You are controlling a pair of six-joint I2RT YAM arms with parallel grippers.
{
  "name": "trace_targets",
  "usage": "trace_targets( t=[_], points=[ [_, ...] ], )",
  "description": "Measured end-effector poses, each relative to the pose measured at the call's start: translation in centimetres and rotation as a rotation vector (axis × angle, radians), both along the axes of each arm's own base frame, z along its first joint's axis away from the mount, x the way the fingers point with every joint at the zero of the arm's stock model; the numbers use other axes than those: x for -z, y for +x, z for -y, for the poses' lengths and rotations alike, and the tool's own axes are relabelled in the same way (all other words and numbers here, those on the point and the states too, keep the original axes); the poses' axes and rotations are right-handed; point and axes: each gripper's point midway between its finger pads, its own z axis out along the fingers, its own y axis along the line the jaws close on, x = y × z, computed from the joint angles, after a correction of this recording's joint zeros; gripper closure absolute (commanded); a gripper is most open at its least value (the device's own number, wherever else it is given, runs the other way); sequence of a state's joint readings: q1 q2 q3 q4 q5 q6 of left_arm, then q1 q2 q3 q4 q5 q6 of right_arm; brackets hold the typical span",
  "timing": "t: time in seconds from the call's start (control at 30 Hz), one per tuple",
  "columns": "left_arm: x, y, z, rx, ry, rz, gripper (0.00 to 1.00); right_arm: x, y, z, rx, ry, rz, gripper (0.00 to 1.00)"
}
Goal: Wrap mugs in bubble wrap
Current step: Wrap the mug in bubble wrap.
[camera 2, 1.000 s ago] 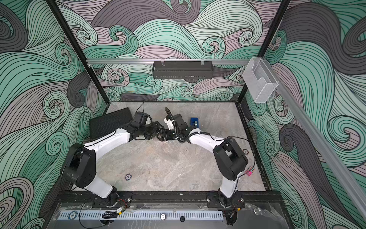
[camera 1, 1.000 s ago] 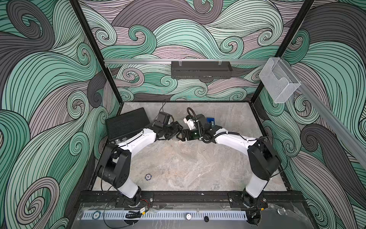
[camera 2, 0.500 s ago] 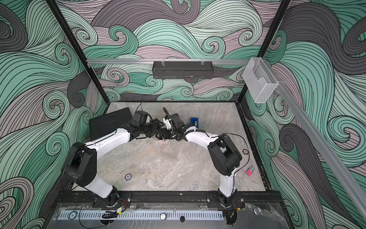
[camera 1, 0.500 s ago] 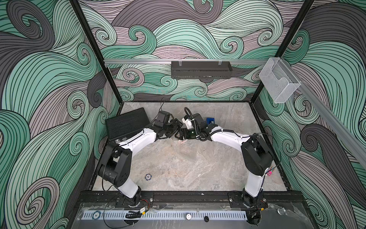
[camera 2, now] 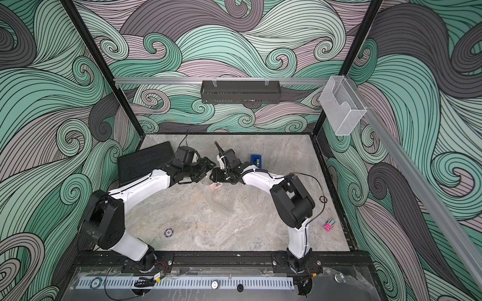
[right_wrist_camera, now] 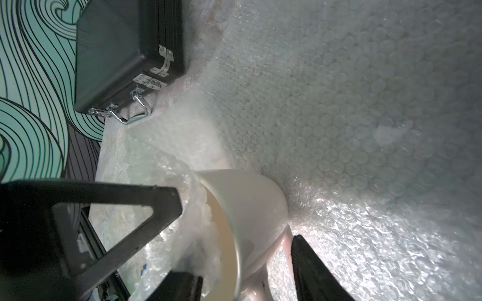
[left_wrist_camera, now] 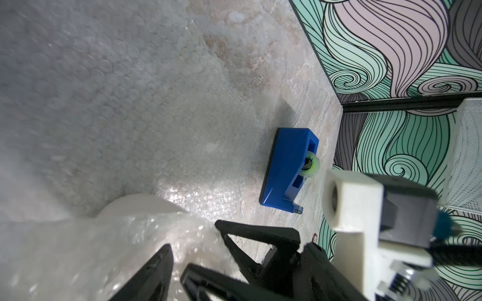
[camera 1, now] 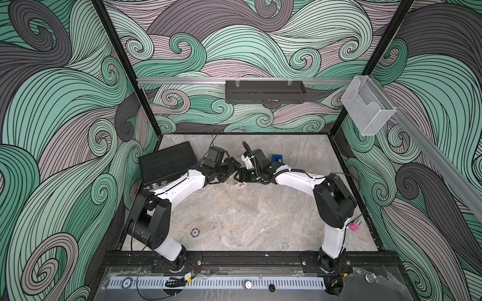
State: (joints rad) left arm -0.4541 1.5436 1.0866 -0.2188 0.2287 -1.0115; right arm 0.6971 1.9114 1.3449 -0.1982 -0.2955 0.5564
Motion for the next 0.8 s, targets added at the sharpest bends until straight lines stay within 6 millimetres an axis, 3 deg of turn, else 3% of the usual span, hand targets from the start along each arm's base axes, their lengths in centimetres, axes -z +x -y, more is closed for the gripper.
trace_targets(
  t=[0.23,0.33,0.4,0.6,0.8],
  points=[
    [-8.6,-0.6,-2.5,-0.028,0.068,0.199,0.17,-1.2,1.1,-0.4,0.013,-0.001,0.032,0.64],
    [-9.6,-1.8,-3.4,-0.017,0.097,0.233,0.18,-1.1,1.3,-0.3,0.012,-0.017,0.034,0.69],
    [-8.1,-2.5,-3.8,-0.004,0.124,0.206,0.18,-0.8,1.3,-0.3,0.008,-0.031,0.03,0.72],
    [0.2,-5.5,-5.3,0.023,0.228,0.005,0.19,-0.2,1.7,-0.3,0.004,-0.06,0.028,0.79],
    [3.1,-5.5,-5.2,0.035,0.268,-0.082,0.21,0.2,1.7,0.2,0.004,-0.097,0.031,0.84]
  ],
)
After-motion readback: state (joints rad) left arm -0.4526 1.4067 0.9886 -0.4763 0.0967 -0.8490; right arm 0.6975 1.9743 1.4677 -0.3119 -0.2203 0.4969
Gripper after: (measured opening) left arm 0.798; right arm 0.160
